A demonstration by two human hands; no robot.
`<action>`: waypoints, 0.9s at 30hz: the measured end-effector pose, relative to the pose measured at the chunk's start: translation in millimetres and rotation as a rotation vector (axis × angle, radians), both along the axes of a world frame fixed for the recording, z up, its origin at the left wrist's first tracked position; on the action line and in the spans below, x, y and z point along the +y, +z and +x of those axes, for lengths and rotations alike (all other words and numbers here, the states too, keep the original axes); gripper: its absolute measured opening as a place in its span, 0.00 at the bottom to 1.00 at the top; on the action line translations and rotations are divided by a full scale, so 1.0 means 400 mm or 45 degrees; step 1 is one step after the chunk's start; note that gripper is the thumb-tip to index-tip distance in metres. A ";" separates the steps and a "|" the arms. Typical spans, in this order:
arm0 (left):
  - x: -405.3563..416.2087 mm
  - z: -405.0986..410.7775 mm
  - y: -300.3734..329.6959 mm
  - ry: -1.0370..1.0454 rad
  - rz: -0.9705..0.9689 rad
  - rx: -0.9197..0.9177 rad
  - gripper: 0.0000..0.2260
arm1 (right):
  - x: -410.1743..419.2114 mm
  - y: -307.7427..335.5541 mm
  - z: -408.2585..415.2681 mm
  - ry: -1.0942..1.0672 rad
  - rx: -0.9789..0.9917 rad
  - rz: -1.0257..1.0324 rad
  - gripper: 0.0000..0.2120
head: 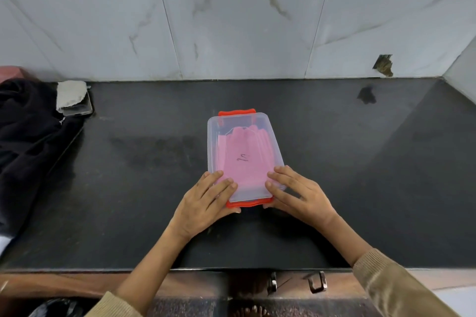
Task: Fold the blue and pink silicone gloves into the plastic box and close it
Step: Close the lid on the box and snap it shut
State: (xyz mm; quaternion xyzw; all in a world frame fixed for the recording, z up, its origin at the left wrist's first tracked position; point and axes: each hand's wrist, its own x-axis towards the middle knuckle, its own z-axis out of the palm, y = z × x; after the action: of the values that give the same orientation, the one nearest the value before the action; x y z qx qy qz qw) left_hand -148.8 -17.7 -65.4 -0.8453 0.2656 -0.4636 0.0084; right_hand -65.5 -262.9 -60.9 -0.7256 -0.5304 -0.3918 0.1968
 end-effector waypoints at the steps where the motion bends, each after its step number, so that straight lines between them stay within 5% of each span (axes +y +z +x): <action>1: -0.002 -0.002 0.005 -0.012 -0.012 0.016 0.24 | -0.003 0.002 0.000 0.016 0.011 -0.021 0.27; 8: -0.027 -0.014 0.025 -0.088 -0.314 0.158 0.15 | 0.017 0.002 -0.033 0.081 0.417 0.168 0.15; 14: -0.048 -0.023 0.005 -0.074 -0.475 0.212 0.14 | 0.027 -0.001 -0.054 0.094 0.509 0.277 0.13; 23: -0.087 -0.044 0.030 -0.011 -0.751 0.350 0.14 | 0.034 0.035 -0.080 -0.010 0.699 0.345 0.17; 27: -0.101 -0.057 0.109 -0.048 -1.193 0.396 0.20 | 0.025 0.098 -0.081 0.054 1.059 0.672 0.23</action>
State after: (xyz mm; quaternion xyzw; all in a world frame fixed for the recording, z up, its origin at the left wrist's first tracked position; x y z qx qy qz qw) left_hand -171.7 -58.0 -21.9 -0.8124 0.0421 -0.4017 -0.4206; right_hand -97.8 -253.0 -21.8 -0.7350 -0.3044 -0.1858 0.5768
